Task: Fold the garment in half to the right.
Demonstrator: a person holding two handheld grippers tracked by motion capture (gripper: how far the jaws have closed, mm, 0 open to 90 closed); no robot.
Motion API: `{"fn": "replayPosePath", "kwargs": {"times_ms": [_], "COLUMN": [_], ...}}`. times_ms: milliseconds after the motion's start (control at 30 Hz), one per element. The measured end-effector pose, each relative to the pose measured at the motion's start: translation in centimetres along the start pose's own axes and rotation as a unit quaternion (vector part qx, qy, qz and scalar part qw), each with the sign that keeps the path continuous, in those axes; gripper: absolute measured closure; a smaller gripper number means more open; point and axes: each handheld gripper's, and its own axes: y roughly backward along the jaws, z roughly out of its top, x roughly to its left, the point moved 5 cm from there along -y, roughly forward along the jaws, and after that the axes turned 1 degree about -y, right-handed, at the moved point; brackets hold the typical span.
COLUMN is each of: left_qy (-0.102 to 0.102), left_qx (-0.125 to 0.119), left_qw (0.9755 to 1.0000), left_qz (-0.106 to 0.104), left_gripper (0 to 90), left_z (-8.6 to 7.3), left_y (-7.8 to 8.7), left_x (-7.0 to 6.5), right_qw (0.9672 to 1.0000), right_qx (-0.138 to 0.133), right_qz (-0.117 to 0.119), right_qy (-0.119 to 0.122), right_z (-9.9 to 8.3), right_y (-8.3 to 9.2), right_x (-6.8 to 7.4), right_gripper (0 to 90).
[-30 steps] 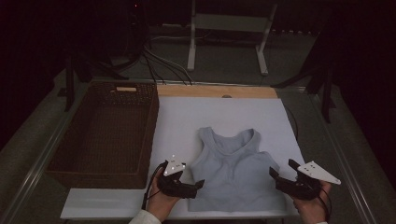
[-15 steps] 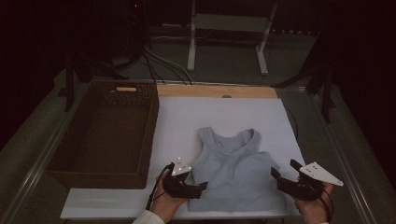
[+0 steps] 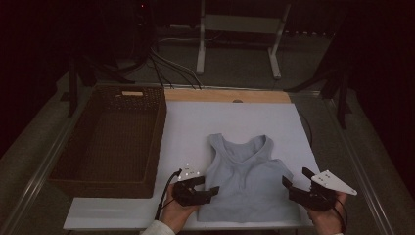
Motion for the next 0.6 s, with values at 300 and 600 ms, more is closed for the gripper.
{"fn": "replayPosePath", "kwargs": {"times_ms": [300,600], "left_qy": [0.01,0.03], "left_qx": [-0.005,0.009], "left_qw": [0.9999,0.9995], "left_qz": [-0.002,0.003], "left_gripper": [76.3,77.0], "left_z": [0.5,0.1], "left_y": [0.5,1.5], "left_x": [-0.1,0.5], "right_qw": [1.0,1.0], "right_qx": [0.002,0.002], "right_qz": [0.0,0.002], "right_qy": [0.007,0.009], "right_z": [-0.1,-0.3], "right_y": [-0.1,0.0], "right_x": [0.2,0.4], "right_gripper": [19.6,19.6]}}
